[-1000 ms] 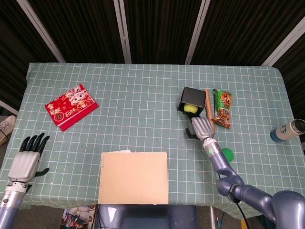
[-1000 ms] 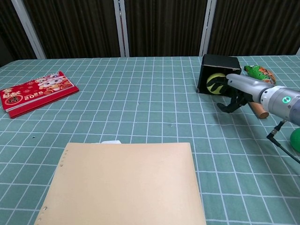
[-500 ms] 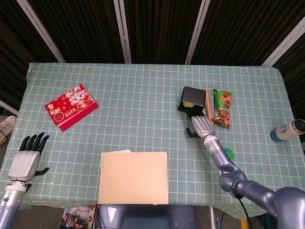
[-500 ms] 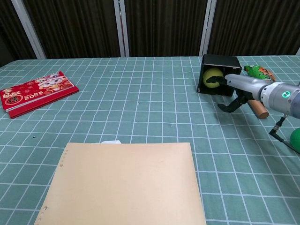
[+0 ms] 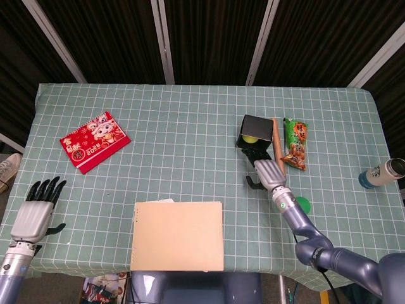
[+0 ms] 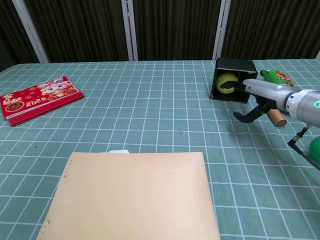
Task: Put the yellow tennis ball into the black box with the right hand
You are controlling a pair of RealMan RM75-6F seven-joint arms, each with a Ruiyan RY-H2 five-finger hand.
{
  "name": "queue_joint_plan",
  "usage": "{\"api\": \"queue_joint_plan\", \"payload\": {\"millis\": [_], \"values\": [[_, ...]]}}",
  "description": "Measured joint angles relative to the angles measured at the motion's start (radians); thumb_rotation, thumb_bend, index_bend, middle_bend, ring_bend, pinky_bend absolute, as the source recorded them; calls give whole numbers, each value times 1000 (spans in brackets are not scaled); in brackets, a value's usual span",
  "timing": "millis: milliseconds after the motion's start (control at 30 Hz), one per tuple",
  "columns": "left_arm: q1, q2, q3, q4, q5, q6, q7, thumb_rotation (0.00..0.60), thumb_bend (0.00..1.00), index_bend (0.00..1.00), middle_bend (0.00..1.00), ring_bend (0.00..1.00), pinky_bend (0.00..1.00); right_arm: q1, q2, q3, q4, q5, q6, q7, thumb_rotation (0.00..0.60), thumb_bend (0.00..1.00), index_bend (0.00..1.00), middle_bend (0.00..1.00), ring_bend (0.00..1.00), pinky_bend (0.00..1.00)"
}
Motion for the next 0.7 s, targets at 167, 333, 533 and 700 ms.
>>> {"api": "queue_joint_plan", "payload": {"millis": [167,333,533,700], "values": [[11,19,12,-16,34,29,-18,600,66,0,0,0,0,-75,95,-50,-202,-45,109,-41,600,526,0,0,0,0],[31,44,24,-31,83,80,-58,600,66,0,0,0,0,-187,209,-129,-377,-143,286,-90,600,526,0,0,0,0],[59,87,36,-57,114,130,-106,600,66,0,0,0,0,-357,306,-218,-436,-264,563,-154,600,404,0,0,0,0],[69,103,47,-61,145,144,-143,600,66,0,0,0,0,-506,356,-284,-431,-290,714,-282,600,360,0,0,0,0]]}}
